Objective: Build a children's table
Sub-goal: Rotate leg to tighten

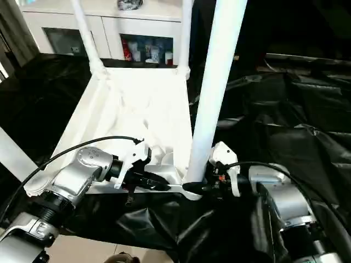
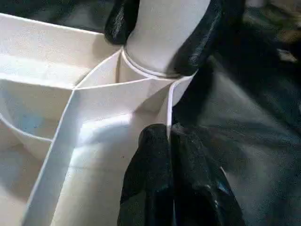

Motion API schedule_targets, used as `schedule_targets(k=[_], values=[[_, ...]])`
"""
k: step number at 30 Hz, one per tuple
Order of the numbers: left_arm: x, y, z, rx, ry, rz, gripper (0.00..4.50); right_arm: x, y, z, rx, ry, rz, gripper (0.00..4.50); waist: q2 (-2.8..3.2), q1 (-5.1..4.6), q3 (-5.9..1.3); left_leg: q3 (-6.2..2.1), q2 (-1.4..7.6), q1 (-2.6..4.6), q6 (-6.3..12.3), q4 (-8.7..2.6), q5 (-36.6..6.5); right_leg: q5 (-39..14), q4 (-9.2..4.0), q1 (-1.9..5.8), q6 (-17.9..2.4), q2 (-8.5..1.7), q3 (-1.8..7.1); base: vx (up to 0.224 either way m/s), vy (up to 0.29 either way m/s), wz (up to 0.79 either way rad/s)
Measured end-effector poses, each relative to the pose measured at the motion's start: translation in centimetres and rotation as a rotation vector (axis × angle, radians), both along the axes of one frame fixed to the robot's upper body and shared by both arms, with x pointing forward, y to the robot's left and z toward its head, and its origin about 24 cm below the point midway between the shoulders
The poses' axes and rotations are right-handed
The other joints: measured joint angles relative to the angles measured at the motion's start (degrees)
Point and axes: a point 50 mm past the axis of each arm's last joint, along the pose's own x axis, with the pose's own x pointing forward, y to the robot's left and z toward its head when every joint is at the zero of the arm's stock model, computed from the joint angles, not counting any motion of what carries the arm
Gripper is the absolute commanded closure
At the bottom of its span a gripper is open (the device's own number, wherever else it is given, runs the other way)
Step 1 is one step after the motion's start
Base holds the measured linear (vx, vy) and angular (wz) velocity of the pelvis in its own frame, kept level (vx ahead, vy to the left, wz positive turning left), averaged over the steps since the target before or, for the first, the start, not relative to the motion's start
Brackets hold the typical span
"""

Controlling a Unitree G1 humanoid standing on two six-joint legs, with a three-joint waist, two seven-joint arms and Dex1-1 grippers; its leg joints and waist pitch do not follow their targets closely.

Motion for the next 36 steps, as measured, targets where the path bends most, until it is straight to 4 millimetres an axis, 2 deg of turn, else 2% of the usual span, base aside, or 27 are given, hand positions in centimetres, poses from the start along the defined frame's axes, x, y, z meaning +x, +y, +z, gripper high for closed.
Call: schedule_targets(k=[2,6,11,14,15,19,25,27,30,36], values=[[0.4,-0.6,-0.2,0.0,-0.017,0.064,4.5,0.7,0.1,-0.3,0.009,-0.012,-0.113,2.19,-0.09,-0.9,0.03,0.0,-0.01,0.32,-0.01,0.02,0.01,-0.06,-0.04,0.18,0.12,0.0,0.02,0.0,0.0,0.0],[1.3,-2.2,-0.5,0.008,-0.047,0.161,4.5,1.8,0.4,-0.8,0.02,-0.014,-0.299,2.29,-0.22,-1.35,0.09,0.0,-0.03,0.93,-0.02,-0.09,0.0,-0.1,-0.2,0.71,0.19,0.0,0.01,0.0,0.0,0.0],[2.2,-4.3,-0.7,0.016,-0.076,0.303,4.5,3.7,1.5,-1.2,0.009,-0.024,-0.553,2.34,-0.14,-2.76,0.04,-0.11,-0.14,1.01,-0.02,-0.19,0.0,-0.1,-0.79,0.83,0.19,-0.01,-0.04,0.0,0.0,0.0],[2.4,-4.7,-0.6,0.02,-0.081,0.334,4.5,4.5,2.0,-1.1,0.009,-0.033,-0.605,2.34,-0.12,-3.21,0.03,-0.11,-0.17,0.95,-0.02,-0.19,0.0,-0.09,-0.91,0.83,0.18,-0.01,0.0,0.0,0.0,0.0],[2.5,-4.7,-0.6,0.02,-0.08,0.336,4.5,4.5,2.0,-1.1,0.012,-0.033,-0.607,1.81,-0.1,-3.22,0.02,-0.11,-0.17,0.94,-0.02,-0.2,0.0,-0.08,-0.92,0.83,0.16,-0.01,0.0,0.0,0.0,0.0],[2.4,-5.0,-0.5,0.01,-0.075,0.316,4.5,4.7,2.0,-1.1,0.039,-0.019,-0.621,1.49,0.06,-2.83,-0.07,-0.1,-0.17,0.92,-0.01,-0.32,-0.01,0.11,-0.91,0.83,0.07,-0.01,0.0,0.0,0.0,0.0],[2.3,-3.9,-0.3,0.0,-0.062,0.234,4.5,3.6,0.5,-0.8,0.027,-0.036,-0.435,1.49,0.16,-1.64,-0.06,-0.1,-0.14,0.85,-0.03,-0.93,0.0,0.25,-0.9,0.71,-0.03,0.02,-0.14,0.0,0.0,0.0],[2.2,-3.2,-0.1,-0.004,-0.053,0.187,4.5,2.8,-0.2,-0.6,0.022,-0.035,-0.336,1.49,0.17,-0.79,-0.04,-0.1,-0.08,0.8,-0.03,-0.92,0.0,0.22,-0.87,0.53,0.0,0.06,-0.17,0.0,0.0,0.0],[1.9,-2.0,0.2,-0.001,-0.049,0.118,4.5,2.0,-0.6,-0.1,-0.006,-0.03,-0.205,1.49,0.16,-0.45,-0.03,-0.04,-0.1,0.43,-0.02,-0.77,0.0,0.21,-0.76,0.16,-0.02,0.03,-0.12,0.0,0.0,0.0],[0.6,-0.5,0.2,-0.001,0.0,-0.036,4.5,0.4,-0.6,0.4,-0.014,0.021,0.028,1.49,0.06,0.41,0.04,0.0,-0.09,0.39,0.02,-0.67,-0.04,0.19,-0.7,0.11,-0.05,0.01,-0.1,0.0,0.0,0.0]])
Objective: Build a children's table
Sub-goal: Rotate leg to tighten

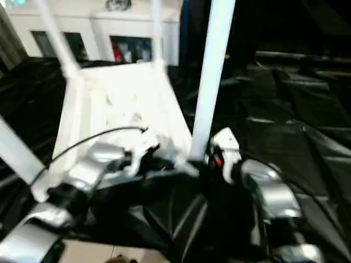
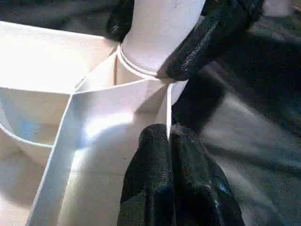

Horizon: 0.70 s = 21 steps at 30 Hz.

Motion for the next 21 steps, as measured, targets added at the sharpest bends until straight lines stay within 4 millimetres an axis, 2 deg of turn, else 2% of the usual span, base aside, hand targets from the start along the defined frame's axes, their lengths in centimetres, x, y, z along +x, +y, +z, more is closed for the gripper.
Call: schedule_targets(k=[4,11,13,17,21], values=[[-0.4,0.6,0.2,0.006,0.019,-0.062,4.5,-0.5,0.2,0.3,-0.012,0.015,0.092,1.49,-0.05,0.55,0.04,0.0,0.01,0.01,-0.02,0.07,0.02,0.0,0.13,-0.01,0.0,-0.01,0.01,0.0,0.0,0.0],[-0.5,1.4,0.2,0.018,0.033,-0.086,4.5,-0.6,0.7,0.2,-0.042,0.0,0.156,1.49,-0.23,0.52,0.15,0.0,0.01,0.01,-0.02,0.09,0.01,0.0,0.14,-0.01,0.0,-0.01,0.02,0.0,0.0,0.0],[-0.5,1.4,0.2,0.019,0.033,-0.086,4.5,-0.6,0.7,0.2,-0.04,-0.001,0.155,1.83,-0.25,0.47,0.17,0.0,0.01,0.01,-0.02,0.09,0.02,0.0,0.16,-0.02,0.0,-0.01,0.02,0.0,0.0,0.0],[-0.5,1.6,0.4,0.023,0.03,-0.085,4.5,-0.5,0.8,0.2,-0.037,-0.006,0.152,2.08,-0.3,0.43,0.19,0.0,0.02,0.02,-0.02,0.1,0.02,0.0,0.18,-0.02,0.0,-0.01,0.02,0.0,0.0,0.0],[-0.5,1.6,0.4,0.024,0.03,-0.084,4.5,-0.5,0.9,0.2,-0.033,-0.007,0.153,2.13,-0.3,0.4,0.2,0.0,0.02,0.02,-0.02,0.12,0.02,0.0,0.19,-0.01,0.0,0.0,0.03,0.0,0.0,0.0]])
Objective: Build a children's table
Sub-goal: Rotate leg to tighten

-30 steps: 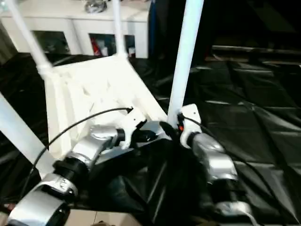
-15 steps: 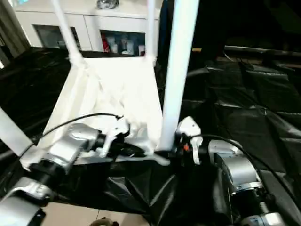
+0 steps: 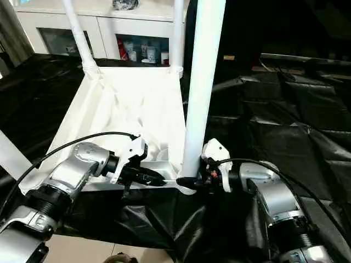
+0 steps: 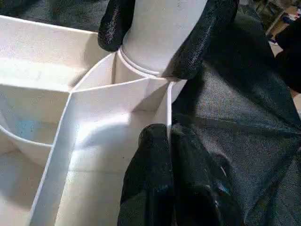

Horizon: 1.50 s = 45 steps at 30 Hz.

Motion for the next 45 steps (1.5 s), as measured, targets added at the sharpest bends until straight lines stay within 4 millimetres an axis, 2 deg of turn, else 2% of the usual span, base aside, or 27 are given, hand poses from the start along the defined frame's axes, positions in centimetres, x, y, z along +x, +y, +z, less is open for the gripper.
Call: schedule_targets(k=[3,5,8,11,13,16,18,21,22,25,27,29,33,39,41,45], values=[[0.0,0.0,-0.1,0.0,-0.002,0.007,4.5,0.0,0.2,-0.1,0.009,-0.001,-0.011,2.14,-0.01,0.01,0.0,0.0,0.0,0.0,0.0,0.0,0.0,0.0,0.02,0.0,0.0,0.0,0.0,0.0,0.0,0.0],[0.3,-0.3,-0.2,-0.004,-0.02,0.064,4.5,0.4,0.3,-0.5,0.022,-0.013,-0.094,2.14,-0.08,-0.06,0.01,0.0,0.01,0.05,-0.01,0.04,0.01,0.02,0.09,0.02,-0.03,0.0,0.0,0.0,0.0,0.0],[0.8,-0.6,-0.4,-0.008,-0.046,0.143,4.5,1.3,0.6,-1.1,0.046,-0.031,-0.229,2.14,-0.17,-0.99,0.02,0.0,0.0,0.19,-0.04,0.07,0.03,0.09,0.09,0.09,-0.12,0.0,0.04,0.0,0.0,0.0],[2.1,-2.3,-0.5,0.002,-0.095,0.286,4.5,3.4,1.1,-1.4,0.061,-0.048,-0.473,2.16,-0.3,-2.09,0.04,0.0,-0.02,0.32,-0.15,0.08,0.1,0.03,0.07,0.12,-0.01,0.0,0.04,0.0,0.0,0.0],[2.5,-3.5,-0.6,0.002,-0.109,0.343,4.5,4.0,1.2,-1.5,0.054,-0.06,-0.579,2.16,-0.28,-2.36,0.03,0.0,-0.02,0.39,-0.16,0.07,0.1,0.04,0.03,0.17,-0.01,0.0,0.04,0.0,0.0,0.0],[2.8,-4.4,-0.6,0.003,-0.126,0.401,4.5,4.8,1.7,-1.3,0.032,-0.089,-0.669,2.24,-0.26,-2.66,-0.02,-0.01,-0.02,0.43,-0.16,-0.01,0.1,0.06,0.04,0.2,0.02,0.01,0.03,0.0,0.0,0.0],[2.9,-5.1,-0.8,0.005,-0.133,0.444,4.5,5.5,2.4,-1.3,0.026,-0.104,-0.75,2.24,0.02,-2.83,-0.2,-0.02,-0.02,0.42,-0.16,-0.02,0.1,0.06,0.04,0.22,0.01,0.02,0.04,0.0,0.0,0.0],[3.0,-5.5,-0.8,0.007,-0.137,0.455,4.5,5.8,2.7,-1.4,0.019,-0.127,-0.789,2.24,0.13,-2.93,-0.27,-0.02,-0.02,0.42,-0.16,-0.02,0.1,0.18,0.03,0.22,-0.19,0.02,0.03,0.0,0.0,0.0],[3.0,-5.5,-0.7,0.01,-0.14,0.455,4.5,5.9,2.8,-1.5,0.021,-0.136,-0.791,1.82,0.16,-3.12,-0.29,-0.02,-0.02,0.41,-0.16,-0.02,0.1,0.19,0.02,0.21,-0.19,0.02,0.04,0.0,0.0,0.0],[3.0,-5.6,-0.7,0.007,-0.14,0.445,4.5,6.0,2.8,-1.5,0.035,-0.129,-0.788,1.65,0.19,-3.17,-0.29,-0.02,-0.02,0.36,-0.16,-0.02,0.1,0.2,-0.01,0.19,-0.21,0.01,0.03,0.0,0.0,0.0],[3.0,-5.5,-0.7,0.007,-0.139,0.438,4.5,6.0,2.8,-1.4,0.053,-0.124,-0.767,1.36,0.21,-3.15,-0.28,-0.02,-0.03,0.34,-0.16,-0.04,0.09,0.19,-0.02,0.18,-0.21,0.02,0.02,0.0,0.0,0.0],[2.9,-5.3,-0.6,0.001,-0.134,0.396,4.5,5.3,1.9,-1.3,0.051,-0.131,-0.686,1.26,0.2,-2.91,-0.28,-0.02,-0.03,0.29,-0.15,-0.12,0.08,0.18,-0.11,0.16,-0.18,0.01,0.0,0.0,0.0,0.0],[2.6,-4.6,-0.5,-0.011,-0.115,0.313,4.5,4.0,0.3,-1.0,0.031,-0.134,-0.504,1.26,0.24,-1.7,-0.25,-0.02,-0.02,0.23,-0.14,-0.2,0.08,0.15,-0.13,0.07,-0.16,0.02,-0.02,0.0,0.0,0.0],[1.4,-3.4,-0.6,-0.027,-0.085,0.186,4.5,2.0,-1.6,-0.6,0.002,-0.103,-0.273,1.26,0.26,-0.66,-0.21,-0.01,0.0,0.23,-0.14,-0.16,0.08,0.15,-0.11,0.09,-0.16,0.0,-0.03,0.0,0.0,0.0],[1.0,-3.1,-0.6,-0.031,-0.071,0.132,4.5,1.4,-1.9,-0.6,-0.002,-0.074,-0.21,1.26,0.28,-0.11,-0.17,-0.01,0.0,0.21,-0.14,-0.15,0.09,0.15,-0.1,0.06,-0.16,0.0,-0.03,0.0,0.0,0.0],[0.4,-2.2,-0.6,-0.03,-0.047,0.066,4.5,0.6,-1.9,-0.4,-0.004,-0.042,-0.106,1.26,0.28,0.15,-0.15,-0.01,0.0,0.21,-0.14,-0.13,0.09,0.15,-0.08,0.06,-0.15,0.0,-0.03,0.0,0.0,0.0]])
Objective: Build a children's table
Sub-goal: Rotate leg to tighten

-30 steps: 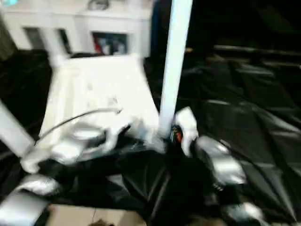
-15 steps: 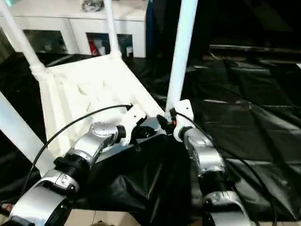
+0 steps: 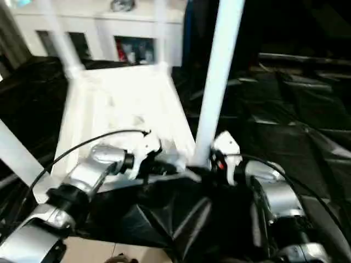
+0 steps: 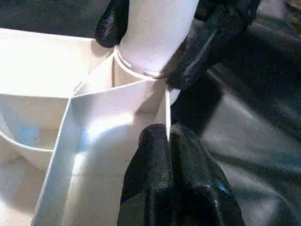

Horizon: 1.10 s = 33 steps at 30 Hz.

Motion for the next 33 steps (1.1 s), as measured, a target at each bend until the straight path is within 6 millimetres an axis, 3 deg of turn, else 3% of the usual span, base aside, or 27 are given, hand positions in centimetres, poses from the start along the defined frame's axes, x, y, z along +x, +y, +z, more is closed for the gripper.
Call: schedule_targets(k=[6,12,23,33], values=[[-0.2,0.1,0.0,-0.003,0.003,-0.02,4.5,-0.4,-0.1,0.2,0.002,0.01,0.027,1.26,-0.01,0.37,0.01,0.0,-0.01,-0.04,0.0,0.01,0.0,-0.01,-0.02,-0.01,0.02,-0.02,0.0,0.0,0.0,0.0],[-0.5,-1.0,-0.1,-0.007,-0.004,-0.054,4.5,-2.0,-1.8,0.9,-0.047,-0.008,0.044,1.26,0.15,2.05,-0.03,0.05,-0.04,-0.11,0.06,0.0,-0.04,-0.12,-0.04,-0.02,0.2,-0.07,0.05,0.0,0.0,0.0],[-0.3,-1.3,0.1,-0.015,-0.038,-0.019,4.5,-3.0,-4.6,0.8,-0.053,0.004,-0.083,1.26,0.4,1.33,0.0,0.06,-0.03,-0.08,0.06,0.04,-0.03,-0.11,0.02,-0.04,0.2,-0.06,0.04,0.0,0.0,0.0],[0.6,-2.2,0.3,-0.007,-0.145,0.062,4.5,-4.2,-3.9,1.4,-0.024,0.042,-0.013,1.26,0.38,1.16,0.03,0.05,-0.02,-0.08,0.08,0.12,-0.03,-0.21,0.07,-0.07,0.47,-0.05,0.05,0.0,0.0,0.0]])
